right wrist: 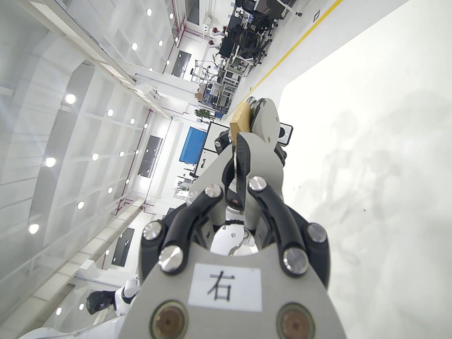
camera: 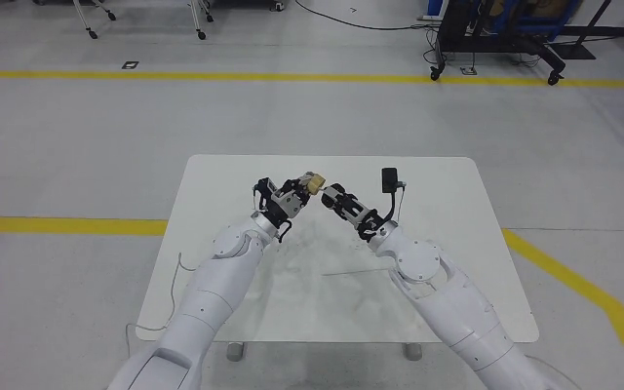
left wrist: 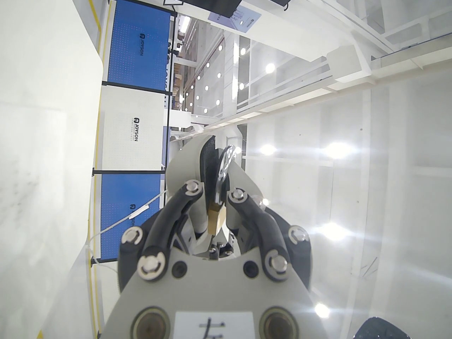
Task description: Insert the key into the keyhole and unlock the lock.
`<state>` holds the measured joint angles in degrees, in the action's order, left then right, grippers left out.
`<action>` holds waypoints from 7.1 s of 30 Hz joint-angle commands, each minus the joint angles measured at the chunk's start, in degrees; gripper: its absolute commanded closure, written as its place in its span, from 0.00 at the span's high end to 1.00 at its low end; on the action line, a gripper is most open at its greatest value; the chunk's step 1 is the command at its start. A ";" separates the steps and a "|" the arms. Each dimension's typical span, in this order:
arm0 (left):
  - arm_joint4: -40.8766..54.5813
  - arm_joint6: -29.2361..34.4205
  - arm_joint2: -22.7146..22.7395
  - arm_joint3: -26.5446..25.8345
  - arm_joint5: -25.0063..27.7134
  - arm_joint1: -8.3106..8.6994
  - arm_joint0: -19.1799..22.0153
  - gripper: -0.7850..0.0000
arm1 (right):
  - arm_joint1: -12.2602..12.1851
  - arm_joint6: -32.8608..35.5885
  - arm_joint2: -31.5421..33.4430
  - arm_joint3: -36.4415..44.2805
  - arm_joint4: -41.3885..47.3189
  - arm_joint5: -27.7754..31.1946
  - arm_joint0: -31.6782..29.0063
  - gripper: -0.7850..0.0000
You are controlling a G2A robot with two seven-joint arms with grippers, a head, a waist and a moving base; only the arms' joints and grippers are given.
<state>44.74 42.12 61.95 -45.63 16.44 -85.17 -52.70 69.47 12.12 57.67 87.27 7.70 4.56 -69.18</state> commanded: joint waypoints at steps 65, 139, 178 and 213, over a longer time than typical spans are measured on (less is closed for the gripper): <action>-2.61 -7.51 1.44 -7.35 -2.36 -0.74 -4.43 0.00 | 3.06 -14.49 -1.68 8.28 -27.75 -11.31 -5.69 0.00; -7.03 -10.02 1.82 -8.33 2.04 -2.14 -5.63 0.00 | 8.27 -15.43 1.01 5.72 -28.60 -14.67 -5.46 0.60; -9.92 -11.67 3.27 -8.73 0.46 -2.02 -5.92 0.00 | 8.14 -6.27 5.72 8.49 -30.23 -10.06 -9.71 0.16; -9.29 -9.02 4.43 -8.90 2.81 -2.02 -5.93 0.00 | 8.57 9.19 13.11 7.63 1.97 -3.99 -10.68 0.64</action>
<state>35.52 32.58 66.34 -54.55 18.88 -87.21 -58.69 78.23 15.15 68.84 95.55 -8.46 0.07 -79.56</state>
